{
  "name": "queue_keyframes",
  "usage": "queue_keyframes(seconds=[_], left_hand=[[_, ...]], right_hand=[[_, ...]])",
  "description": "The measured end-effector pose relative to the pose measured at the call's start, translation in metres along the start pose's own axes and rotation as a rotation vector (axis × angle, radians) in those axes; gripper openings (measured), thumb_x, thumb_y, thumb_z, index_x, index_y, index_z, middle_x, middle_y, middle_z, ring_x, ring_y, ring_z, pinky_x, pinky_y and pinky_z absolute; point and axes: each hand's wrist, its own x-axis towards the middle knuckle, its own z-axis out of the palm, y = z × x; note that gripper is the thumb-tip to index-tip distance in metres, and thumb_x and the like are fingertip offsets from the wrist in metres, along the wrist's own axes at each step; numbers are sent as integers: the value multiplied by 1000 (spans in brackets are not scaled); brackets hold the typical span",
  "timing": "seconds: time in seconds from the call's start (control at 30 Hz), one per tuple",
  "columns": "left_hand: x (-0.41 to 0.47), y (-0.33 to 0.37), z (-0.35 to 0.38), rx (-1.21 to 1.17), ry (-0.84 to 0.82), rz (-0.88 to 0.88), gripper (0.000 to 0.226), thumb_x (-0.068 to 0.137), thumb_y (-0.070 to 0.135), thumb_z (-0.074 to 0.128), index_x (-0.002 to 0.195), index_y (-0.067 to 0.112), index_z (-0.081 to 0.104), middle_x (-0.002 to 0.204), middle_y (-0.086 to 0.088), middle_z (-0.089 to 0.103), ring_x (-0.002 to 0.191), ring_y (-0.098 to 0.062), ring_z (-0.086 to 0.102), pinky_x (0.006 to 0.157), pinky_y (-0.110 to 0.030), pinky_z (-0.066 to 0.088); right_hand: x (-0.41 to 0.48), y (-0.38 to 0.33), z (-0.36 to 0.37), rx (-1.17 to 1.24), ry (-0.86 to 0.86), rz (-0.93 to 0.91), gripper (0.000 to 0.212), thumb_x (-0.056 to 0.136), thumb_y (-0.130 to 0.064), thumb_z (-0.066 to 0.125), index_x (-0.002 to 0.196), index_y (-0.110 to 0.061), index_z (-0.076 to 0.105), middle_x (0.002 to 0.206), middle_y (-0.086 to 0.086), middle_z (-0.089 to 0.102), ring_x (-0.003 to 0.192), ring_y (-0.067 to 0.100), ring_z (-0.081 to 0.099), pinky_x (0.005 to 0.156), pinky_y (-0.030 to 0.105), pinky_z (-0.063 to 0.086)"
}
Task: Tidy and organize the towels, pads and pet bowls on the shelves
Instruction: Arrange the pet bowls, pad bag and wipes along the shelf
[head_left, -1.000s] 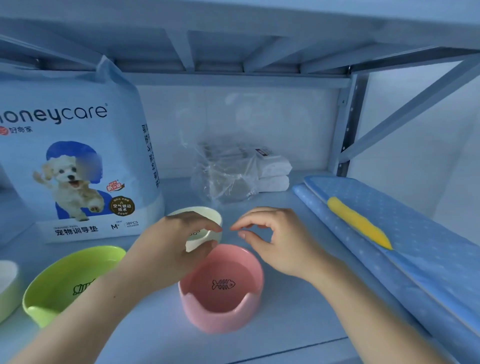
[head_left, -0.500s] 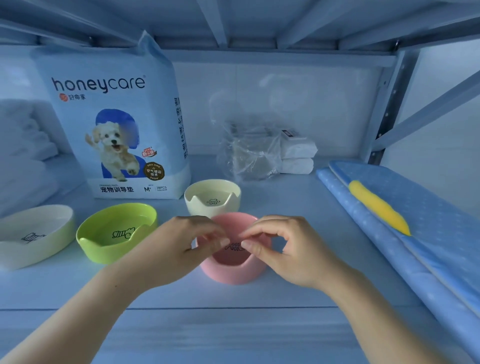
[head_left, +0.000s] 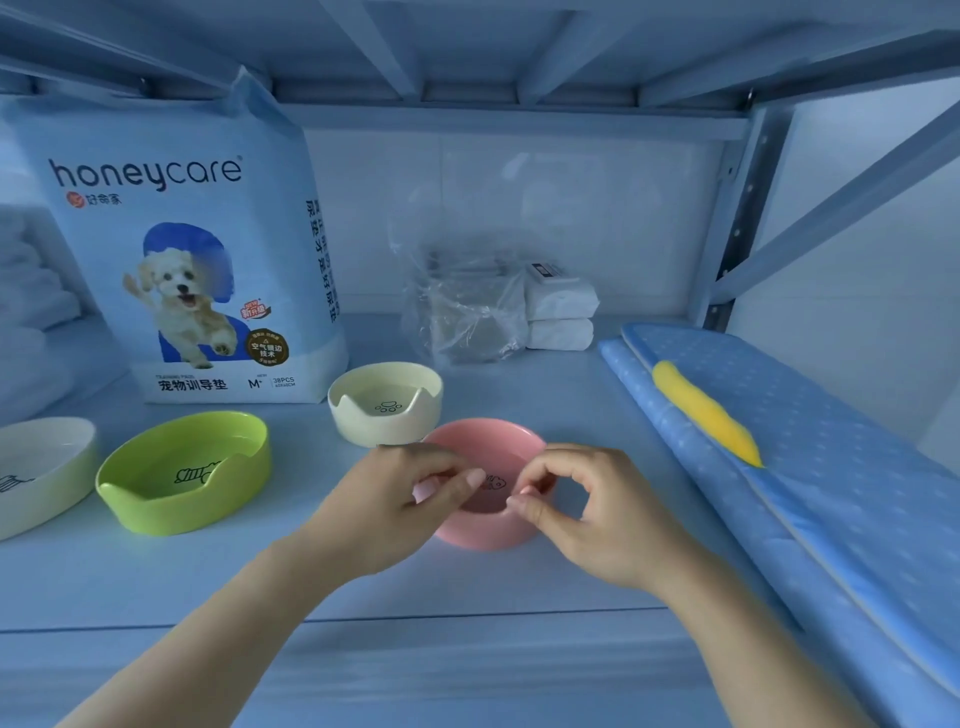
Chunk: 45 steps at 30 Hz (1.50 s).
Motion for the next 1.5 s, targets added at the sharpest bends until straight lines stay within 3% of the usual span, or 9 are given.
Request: queue_keyframes(seconds=[0.1,0.23,0.4,0.53,0.63,0.73,1.1,1.23,1.5], left_hand=[[21,-5,10,-21,-108,25,20,84,36,56,99,28,67,92,23,64,89,1,56,76,-11,41],[46,-16,20,124,-134,69,43,81,17,67,122,27,56,111,23,54,94,11,45,82,-1,31],[85,-19,29,337,-124,-2,51,81,35,66,128,33,47,118,11,52,108,-10,52,80,-22,34],[117,-22,48,251,-32,-76,53,77,31,70,126,27,51,124,4,49,109,-17,53,85,-29,44],[124,-26,66,246,82,-172,47,82,19,66,126,20,48,125,-1,45,106,-25,53,76,-31,44],[118,-32,78,190,113,-201,52,85,12,56,133,19,39,128,-6,42,101,-32,56,77,-38,47],[120,-40,79,121,72,-95,57,89,10,51,142,12,30,127,-8,55,107,-29,55,82,-33,44],[117,-43,79,91,-65,-91,69,90,9,47,149,21,13,146,-2,38,106,-29,56,85,-27,42],[117,-40,84,111,-57,-71,66,92,12,43,147,29,13,154,10,19,133,-17,37,99,-26,37]], right_hand=[[6,12,-7,-63,75,89,10,81,-17,66,73,-23,64,73,-14,63,77,5,58,72,21,46],[21,25,-6,-209,221,172,16,81,-6,60,76,-21,64,82,-8,63,79,7,58,72,22,46],[39,28,-7,-365,227,309,8,82,-16,60,87,-17,67,93,-3,62,85,15,58,73,27,46],[71,22,-15,-449,117,440,21,84,-36,59,88,-16,64,83,-7,53,82,18,56,60,24,40],[94,39,-21,-550,89,510,24,83,-29,60,97,-11,65,102,3,58,91,22,58,68,28,46],[99,59,-21,-520,115,508,26,82,-28,64,101,-12,67,113,6,59,100,23,58,81,32,49],[85,95,0,-352,268,354,19,79,-15,64,96,-20,70,107,-4,55,98,12,54,79,20,42],[87,101,2,-353,358,391,21,80,-5,58,95,-14,70,115,1,50,106,15,51,78,18,37],[86,109,6,-395,412,349,16,83,-14,59,94,-10,70,137,5,46,129,23,37,99,24,30]])
